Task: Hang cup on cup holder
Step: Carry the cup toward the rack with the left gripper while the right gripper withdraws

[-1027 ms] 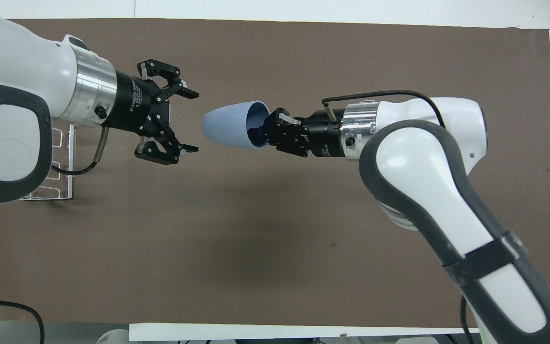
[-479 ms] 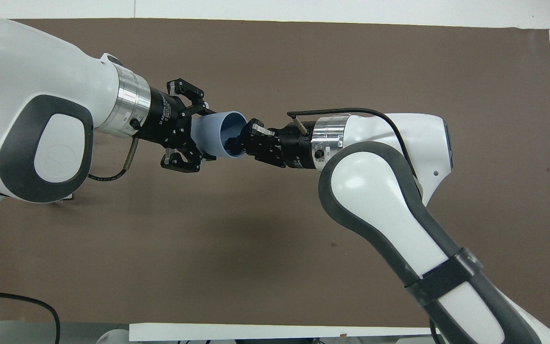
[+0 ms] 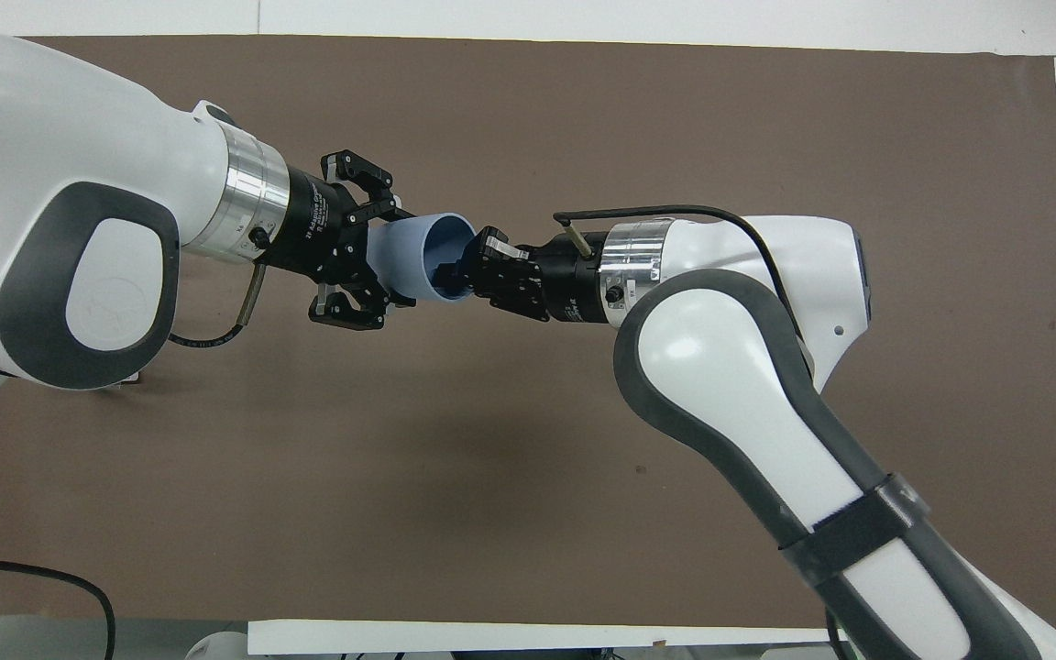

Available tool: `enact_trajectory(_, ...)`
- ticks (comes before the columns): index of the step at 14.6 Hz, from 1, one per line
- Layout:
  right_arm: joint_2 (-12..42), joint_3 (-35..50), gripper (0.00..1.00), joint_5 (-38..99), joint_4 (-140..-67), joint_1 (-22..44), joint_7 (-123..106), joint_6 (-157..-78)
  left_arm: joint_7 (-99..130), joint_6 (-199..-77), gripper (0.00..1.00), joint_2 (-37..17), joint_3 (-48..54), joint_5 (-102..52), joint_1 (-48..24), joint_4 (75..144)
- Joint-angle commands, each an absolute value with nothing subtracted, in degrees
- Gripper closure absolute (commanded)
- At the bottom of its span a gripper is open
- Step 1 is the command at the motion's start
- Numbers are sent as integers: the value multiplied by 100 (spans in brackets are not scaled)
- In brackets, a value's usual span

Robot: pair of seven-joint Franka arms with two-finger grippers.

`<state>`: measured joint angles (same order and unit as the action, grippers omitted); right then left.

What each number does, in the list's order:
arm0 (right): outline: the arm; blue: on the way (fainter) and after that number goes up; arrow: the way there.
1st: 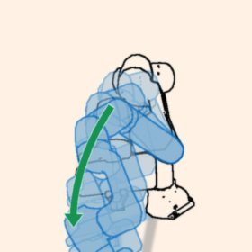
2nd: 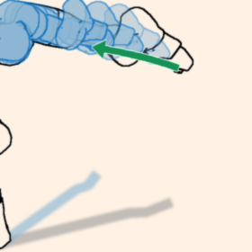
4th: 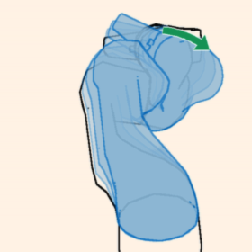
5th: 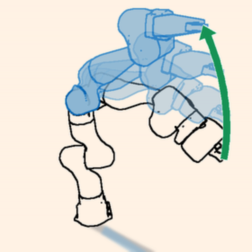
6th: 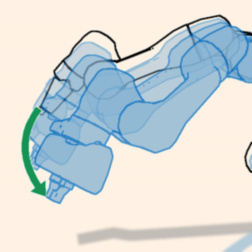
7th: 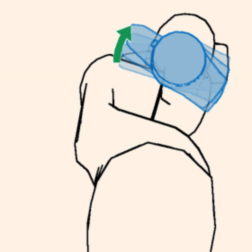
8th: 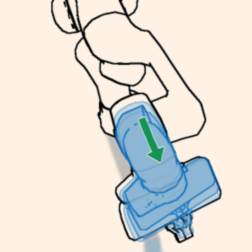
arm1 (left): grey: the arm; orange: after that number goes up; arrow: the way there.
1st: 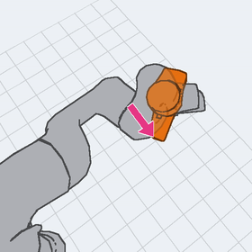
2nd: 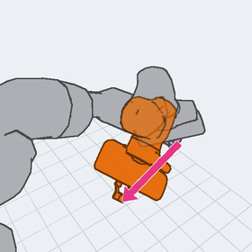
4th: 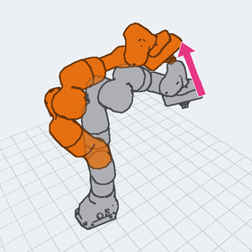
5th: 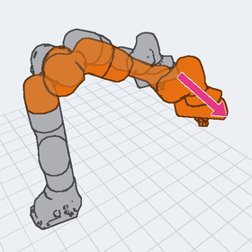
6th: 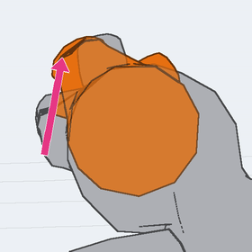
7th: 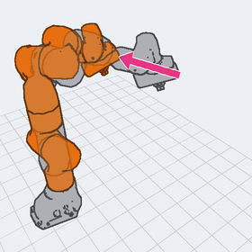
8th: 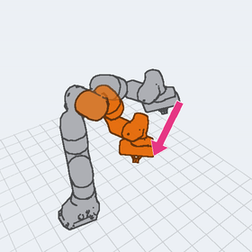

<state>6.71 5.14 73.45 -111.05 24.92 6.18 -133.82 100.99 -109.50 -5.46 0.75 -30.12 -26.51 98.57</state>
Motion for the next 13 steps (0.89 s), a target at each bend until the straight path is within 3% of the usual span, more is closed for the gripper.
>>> enact_trajectory(1,580,492,0,7401,-11048,2155,659,-13255,10203,-10777,100,-501,-35,-2374,-2637,9958)
enact_trajectory(4,457,457,0,6973,-11022,1357,563,-12563,10536,-10582,100,-501,-53,-1708,-2418,9958)
enact_trajectory(8,142,466,0,4717,-10828,196,475,-11700,10495,-9795,100,-536,-9,502,-2443,9967)
enact_trajectory(13,-386,448,1,1668,-10427,-614,264,-9972,10466,-7922,100,-1273,-35,3598,-3146,9861)
